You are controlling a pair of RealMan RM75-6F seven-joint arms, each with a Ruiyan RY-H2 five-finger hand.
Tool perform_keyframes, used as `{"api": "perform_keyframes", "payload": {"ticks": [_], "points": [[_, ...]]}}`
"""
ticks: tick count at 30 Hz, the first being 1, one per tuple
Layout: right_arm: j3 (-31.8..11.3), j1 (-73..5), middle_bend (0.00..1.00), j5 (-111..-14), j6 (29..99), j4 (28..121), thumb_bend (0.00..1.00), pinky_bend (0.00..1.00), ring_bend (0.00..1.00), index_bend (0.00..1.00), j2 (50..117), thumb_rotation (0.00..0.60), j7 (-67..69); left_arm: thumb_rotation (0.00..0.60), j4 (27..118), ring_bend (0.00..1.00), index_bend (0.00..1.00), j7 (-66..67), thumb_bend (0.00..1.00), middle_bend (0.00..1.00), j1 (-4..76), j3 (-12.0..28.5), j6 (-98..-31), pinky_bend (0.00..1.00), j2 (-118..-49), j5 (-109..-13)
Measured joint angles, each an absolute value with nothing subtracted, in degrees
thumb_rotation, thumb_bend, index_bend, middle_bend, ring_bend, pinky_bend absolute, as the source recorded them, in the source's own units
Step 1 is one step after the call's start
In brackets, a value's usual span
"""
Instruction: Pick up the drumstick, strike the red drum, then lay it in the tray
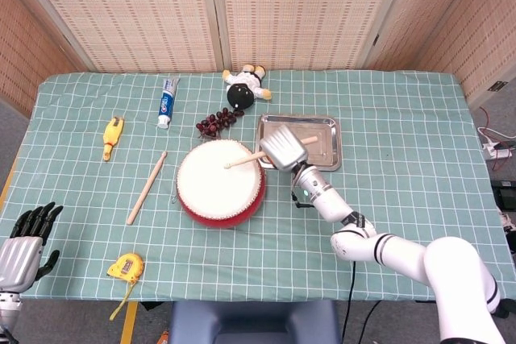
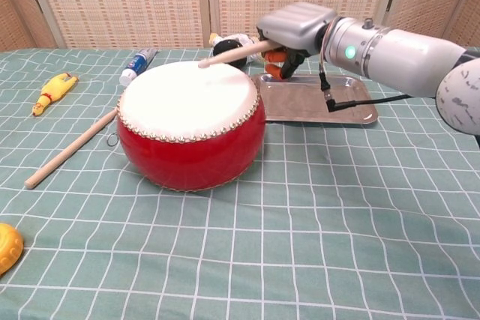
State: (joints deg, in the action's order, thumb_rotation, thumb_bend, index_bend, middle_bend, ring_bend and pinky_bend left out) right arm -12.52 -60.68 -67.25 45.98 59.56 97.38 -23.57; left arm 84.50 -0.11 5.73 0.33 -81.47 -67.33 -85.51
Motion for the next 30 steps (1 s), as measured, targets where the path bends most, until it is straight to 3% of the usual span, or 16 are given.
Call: {"api": "perform_keyframes", "payload": {"ticks": [6, 14, 24, 30], "points": [[-12.13, -60.77, 0.99, -65.63, 45.35, 58.45, 0.52, 1.0, 1.0, 1.0, 98.3, 0.6, -26.85, 0.6, 84.41, 0.0, 0.0, -0.14, 0.34, 0.0, 5.73, 0.41, -81.47, 0.03, -67.36, -85.4], [-15.88, -59.78, 0.99, -67.4, 50.67, 61.03, 0.52, 1.0, 1.0, 1.0, 97.47, 0.6, -16.6, 0.6, 84.74, 0.0, 0.0, 0.12, 0.34, 0.0, 5.91, 0.52, -81.62, 0.03, -67.12, -85.7], [-12.56, -60.3, 0.99, -65.95, 44.23, 58.52, 0.52, 1.0, 1.0, 1.0, 98.66, 0.6, -23.83, 0.6, 84.78, 0.0, 0.0, 0.32, 0.34, 0.0, 5.74, 0.34, -81.3, 0.03, -67.14, -85.24], [-14.67, -59.79, 0.99, -64.75, 46.24, 59.91, 0.52, 1.0, 1.0, 1.0, 97.95, 0.6, -21.79, 0.6, 84.9, 0.0, 0.0, 0.45, 0.34, 0.0, 5.94, 0.54, -81.38, 0.03, -67.04, -85.42]]}}
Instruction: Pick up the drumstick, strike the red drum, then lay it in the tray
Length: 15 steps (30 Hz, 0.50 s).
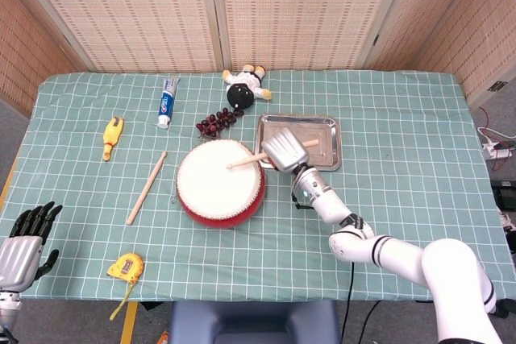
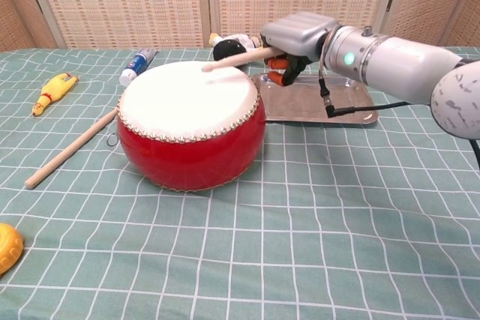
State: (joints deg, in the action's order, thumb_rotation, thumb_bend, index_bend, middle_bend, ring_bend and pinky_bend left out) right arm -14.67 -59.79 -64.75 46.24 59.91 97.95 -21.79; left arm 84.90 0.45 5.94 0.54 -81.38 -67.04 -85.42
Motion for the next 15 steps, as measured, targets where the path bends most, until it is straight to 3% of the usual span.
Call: {"api": "perform_keyframes", "payload": {"ticks": [5, 9, 15], "points": [[-18.0, -58.27, 0.99, -62.9, 48.84, 62.81, 0.52, 1.0, 1.0, 1.0, 94.95, 0.6, -17.98, 0.6, 85.18, 0.0, 0.0, 0.61, 0.34, 0.0, 6.1, 0.69, -81.6, 0.03, -66.95, -85.69], [-18.17, -57.78, 0.99, -62.23, 48.82, 62.55, 0.52, 1.0, 1.0, 1.0, 94.66, 0.6, -17.5, 0.6, 85.34, 0.0, 0.0, 0.77, 0.34, 0.0, 6.18, 0.64, -81.54, 0.03, -66.98, -85.85], [-18.26, -56.37, 0.99, -56.16, 42.78, 55.53, 0.51, 1.0, 0.98, 1.0, 96.57, 0.6, -12.51, 0.6, 85.91, 0.0, 0.0, 1.36, 0.34, 0.0, 6.02, 0.44, -81.47, 0.03, -66.83, -85.64]]}}
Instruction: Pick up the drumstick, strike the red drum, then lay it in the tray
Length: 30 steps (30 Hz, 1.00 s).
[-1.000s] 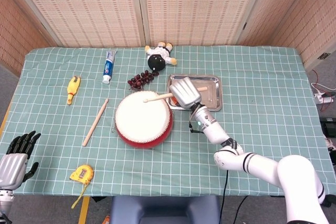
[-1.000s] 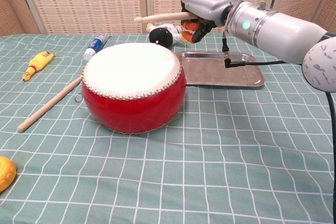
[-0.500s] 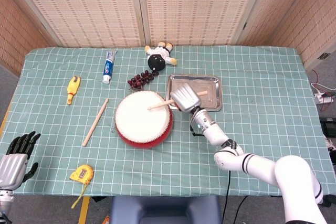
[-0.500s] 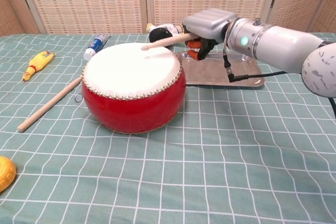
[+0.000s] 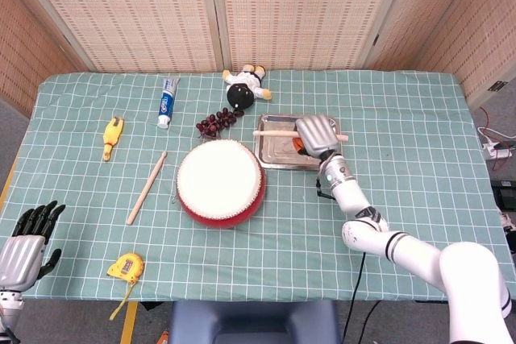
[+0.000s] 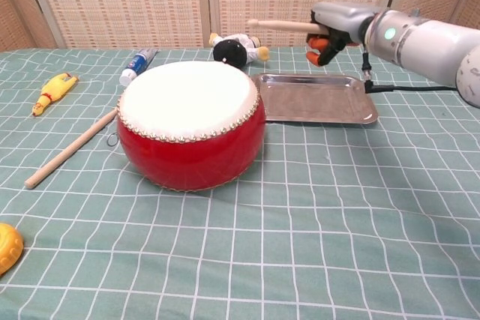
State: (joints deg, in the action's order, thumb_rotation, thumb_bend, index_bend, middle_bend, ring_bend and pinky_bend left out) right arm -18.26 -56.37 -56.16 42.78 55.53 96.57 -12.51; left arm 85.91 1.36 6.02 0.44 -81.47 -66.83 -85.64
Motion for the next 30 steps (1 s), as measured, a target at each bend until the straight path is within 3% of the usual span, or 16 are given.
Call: {"api": "perform_keyframes", "payload": {"ticks": [6, 9, 15, 20, 24, 30], "points": [[-18.26, -56.5, 0.93, -55.48, 36.8, 43.17, 0.47, 0.99, 0.9, 1.0, 101.59, 0.6, -5.77, 0.6, 86.72, 0.0, 0.0, 1.97, 0.34, 0.0, 5.96, 0.51, -81.52, 0.03, -66.41, -85.4], [-18.37, -57.15, 0.86, -56.3, 34.59, 37.18, 0.45, 0.92, 0.81, 0.98, 104.58, 0.6, -2.0, 0.6, 87.0, 0.0, 0.0, 2.31, 0.34, 0.0, 6.04, 0.51, -81.27, 0.03, -66.34, -85.25], [-18.54, -59.29, 0.66, -59.35, 30.53, 27.57, 0.36, 0.69, 0.59, 0.78, 109.91, 0.6, 5.78, 0.6, 87.3, 0.0, 0.0, 2.76, 0.34, 0.0, 6.22, 0.56, -80.75, 0.03, -66.27, -84.83], [-18.17, -61.08, 0.48, -62.21, 27.46, 21.71, 0.27, 0.52, 0.39, 0.55, 113.06, 0.6, 10.06, 0.6, 87.38, 0.0, 0.0, 2.97, 0.34, 0.0, 6.3, 0.61, -80.46, 0.03, -66.27, -84.52], [-18.05, -61.95, 0.38, -63.67, 25.48, 19.01, 0.23, 0.38, 0.29, 0.39, 114.41, 0.6, 13.04, 0.6, 87.32, 0.0, 0.0, 3.03, 0.34, 0.0, 6.32, 0.59, -80.33, 0.03, -66.32, -84.4], [-17.61, -62.08, 0.35, -66.11, 25.4, 18.29, 0.22, 0.35, 0.25, 0.34, 114.52, 0.6, 16.88, 0.6, 87.19, 0.0, 0.0, 2.88, 0.34, 0.0, 6.29, 0.58, -80.39, 0.03, -66.31, -84.4]]}}
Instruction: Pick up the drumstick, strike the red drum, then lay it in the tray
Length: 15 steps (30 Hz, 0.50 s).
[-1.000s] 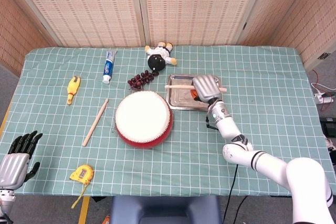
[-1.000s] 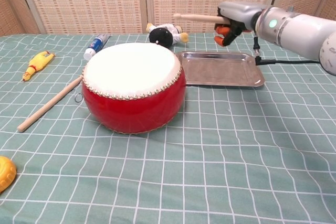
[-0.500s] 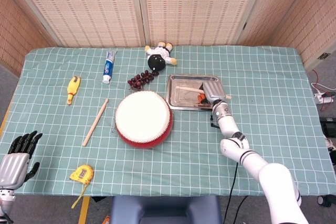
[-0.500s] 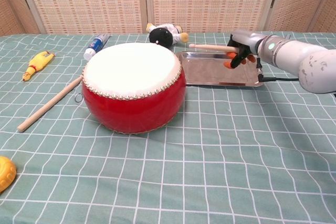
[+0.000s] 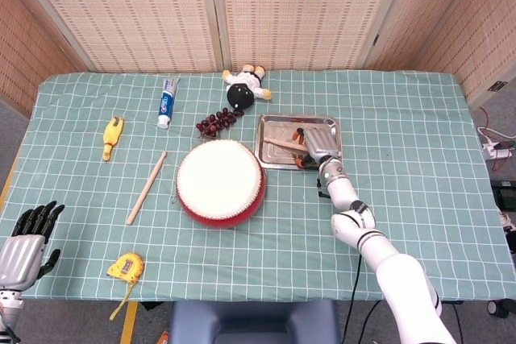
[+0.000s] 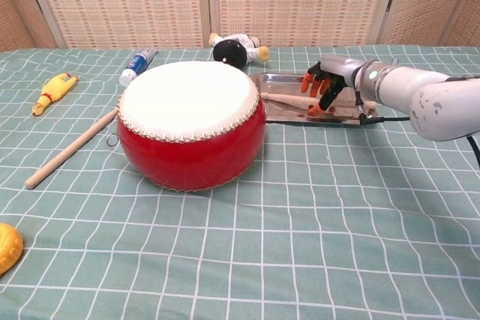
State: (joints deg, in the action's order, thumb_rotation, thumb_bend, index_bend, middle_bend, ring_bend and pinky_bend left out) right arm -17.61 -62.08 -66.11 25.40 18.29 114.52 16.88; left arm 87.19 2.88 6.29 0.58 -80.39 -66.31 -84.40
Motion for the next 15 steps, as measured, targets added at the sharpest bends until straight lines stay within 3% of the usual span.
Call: {"api": "perform_keyframes", "payload": {"ticks": [9, 15], "points": [[-15.83, -58.53, 0.35, -70.72, 36.13, 25.65, 0.22, 0.35, 0.25, 0.36, 108.96, 0.6, 19.49, 0.6, 86.61, 0.0, 0.0, 2.28, 0.34, 0.0, 6.7, 0.78, -80.41, 0.03, -66.56, -84.9], [-14.22, -51.39, 0.35, -72.65, 48.93, 41.04, 0.22, 0.35, 0.25, 0.36, 100.15, 0.6, 15.24, 0.6, 86.27, 0.0, 0.0, 1.91, 0.35, 0.0, 7.29, 1.5, -80.78, 0.03, -66.95, -85.25]]}}
